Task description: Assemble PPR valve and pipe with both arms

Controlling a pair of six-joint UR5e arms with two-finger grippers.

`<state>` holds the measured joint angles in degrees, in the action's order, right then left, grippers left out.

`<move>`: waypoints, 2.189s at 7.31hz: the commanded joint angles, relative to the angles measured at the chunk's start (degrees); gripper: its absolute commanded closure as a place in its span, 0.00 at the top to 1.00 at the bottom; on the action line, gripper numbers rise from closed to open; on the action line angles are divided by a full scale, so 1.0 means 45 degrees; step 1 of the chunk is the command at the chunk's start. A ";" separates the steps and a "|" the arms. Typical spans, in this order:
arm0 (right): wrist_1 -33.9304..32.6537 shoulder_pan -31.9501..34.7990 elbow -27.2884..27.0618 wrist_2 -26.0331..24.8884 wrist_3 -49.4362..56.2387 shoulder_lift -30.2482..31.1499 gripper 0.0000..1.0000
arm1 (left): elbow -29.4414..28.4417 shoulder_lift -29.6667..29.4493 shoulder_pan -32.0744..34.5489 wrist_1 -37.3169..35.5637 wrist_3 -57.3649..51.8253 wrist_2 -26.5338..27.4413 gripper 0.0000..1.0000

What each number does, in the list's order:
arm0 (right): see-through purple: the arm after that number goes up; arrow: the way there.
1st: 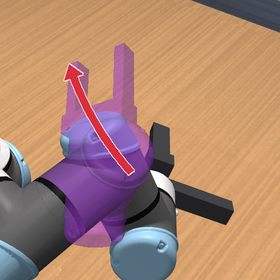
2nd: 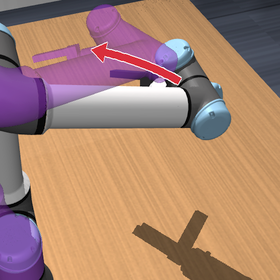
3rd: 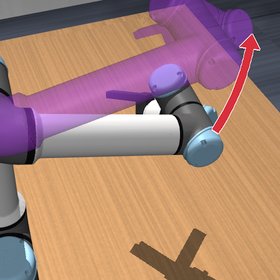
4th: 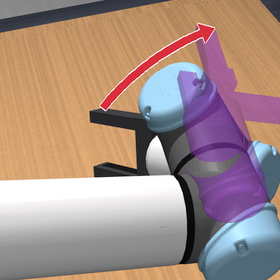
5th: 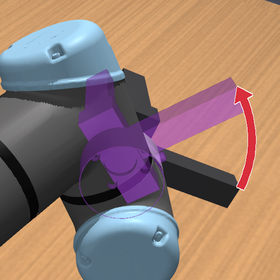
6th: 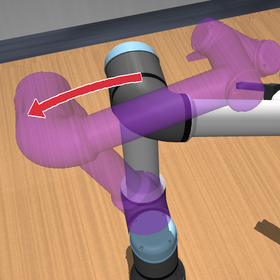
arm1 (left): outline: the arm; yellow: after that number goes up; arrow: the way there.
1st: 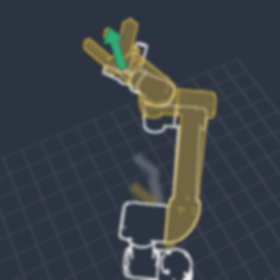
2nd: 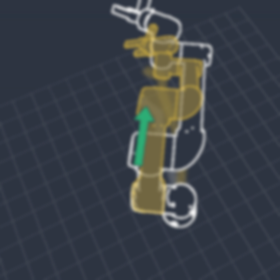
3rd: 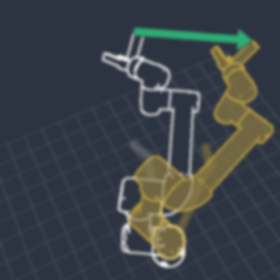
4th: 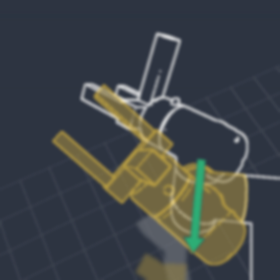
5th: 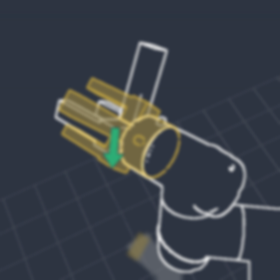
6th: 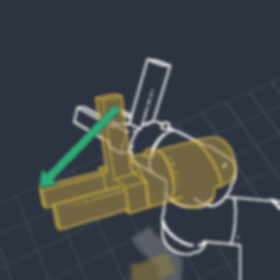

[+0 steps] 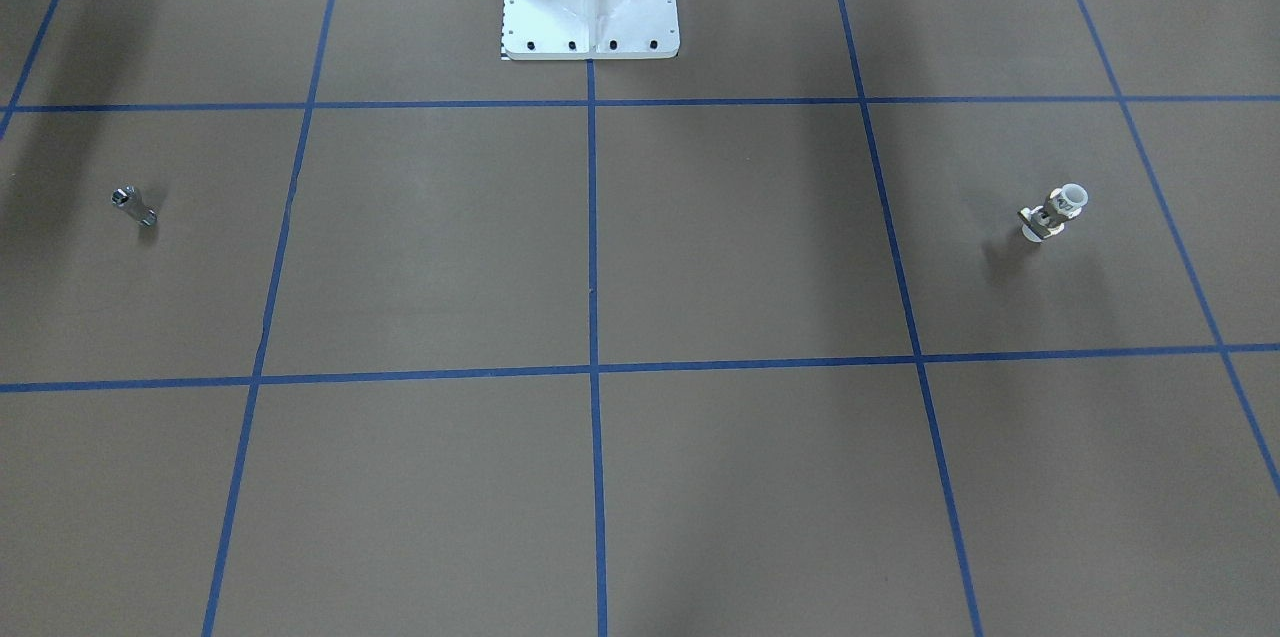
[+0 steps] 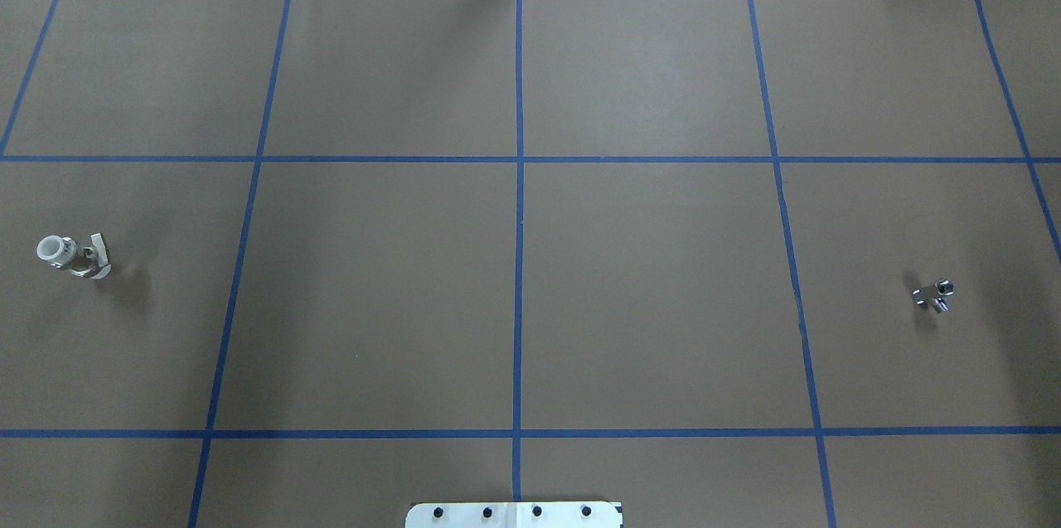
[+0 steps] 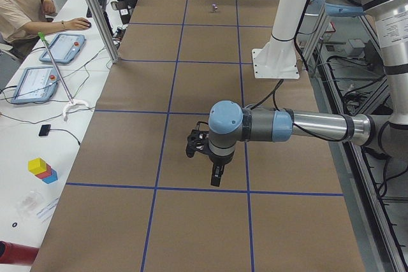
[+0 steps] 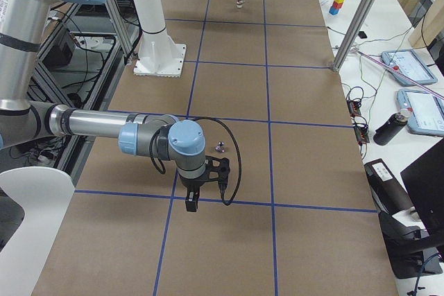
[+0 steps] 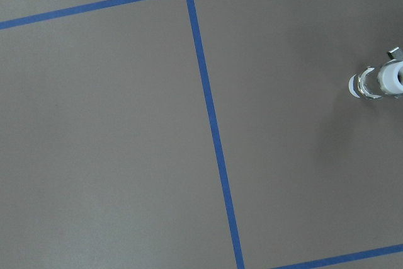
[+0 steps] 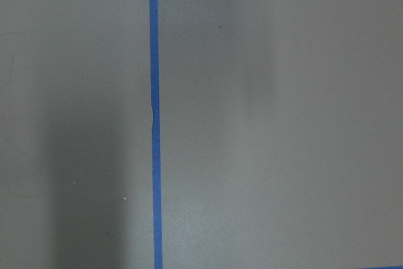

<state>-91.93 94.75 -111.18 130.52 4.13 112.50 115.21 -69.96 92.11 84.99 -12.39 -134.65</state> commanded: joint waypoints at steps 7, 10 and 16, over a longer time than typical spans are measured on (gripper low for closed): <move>0.3189 -0.0019 0.0383 0.1323 -0.0156 -0.0586 1.00 | 0.0121 -0.2086 -0.0078 0.1129 0.0117 -0.0058 1.00; 0.4115 -0.0039 0.0840 0.2070 -0.0040 -0.0801 1.00 | -0.0115 -0.2014 -0.0117 0.3153 0.0390 -0.1969 1.00; 0.4921 -0.0742 0.0918 0.2363 -0.1055 -0.0723 1.00 | -0.0660 -0.2070 -0.4736 0.5131 0.4702 -0.0326 1.00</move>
<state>-69.90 91.48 -107.03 141.15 -0.60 109.25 112.92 -79.28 76.23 105.00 4.88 -142.30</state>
